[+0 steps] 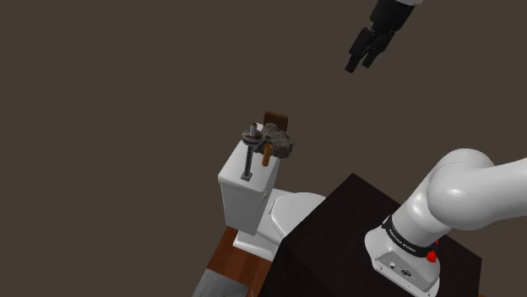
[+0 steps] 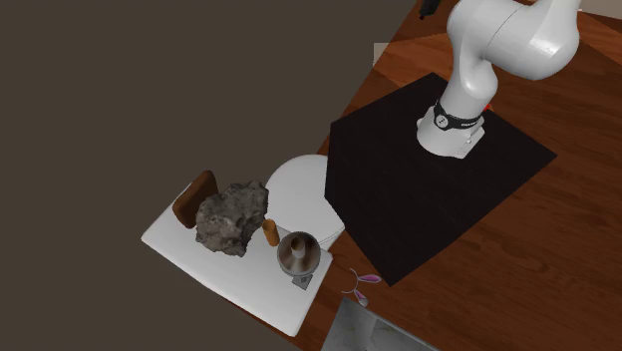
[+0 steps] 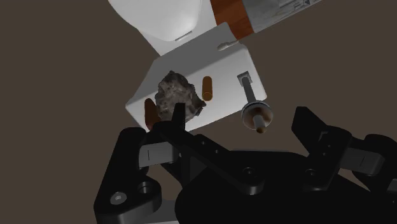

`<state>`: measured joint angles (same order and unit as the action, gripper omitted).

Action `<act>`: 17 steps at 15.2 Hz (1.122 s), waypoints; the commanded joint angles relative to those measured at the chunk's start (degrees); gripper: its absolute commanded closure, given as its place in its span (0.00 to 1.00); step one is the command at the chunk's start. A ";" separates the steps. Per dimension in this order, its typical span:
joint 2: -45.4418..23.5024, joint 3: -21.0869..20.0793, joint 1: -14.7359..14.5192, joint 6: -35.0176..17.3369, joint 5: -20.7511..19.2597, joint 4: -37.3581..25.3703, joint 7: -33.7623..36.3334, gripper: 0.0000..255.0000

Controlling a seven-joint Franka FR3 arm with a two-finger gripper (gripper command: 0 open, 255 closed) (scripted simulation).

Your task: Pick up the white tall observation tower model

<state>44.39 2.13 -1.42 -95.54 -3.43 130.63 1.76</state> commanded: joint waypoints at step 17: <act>-26.17 -4.00 -2.16 -22.87 2.65 2.33 5.97 0.00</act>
<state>20.01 -1.64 -3.43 -117.20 -0.93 133.24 7.39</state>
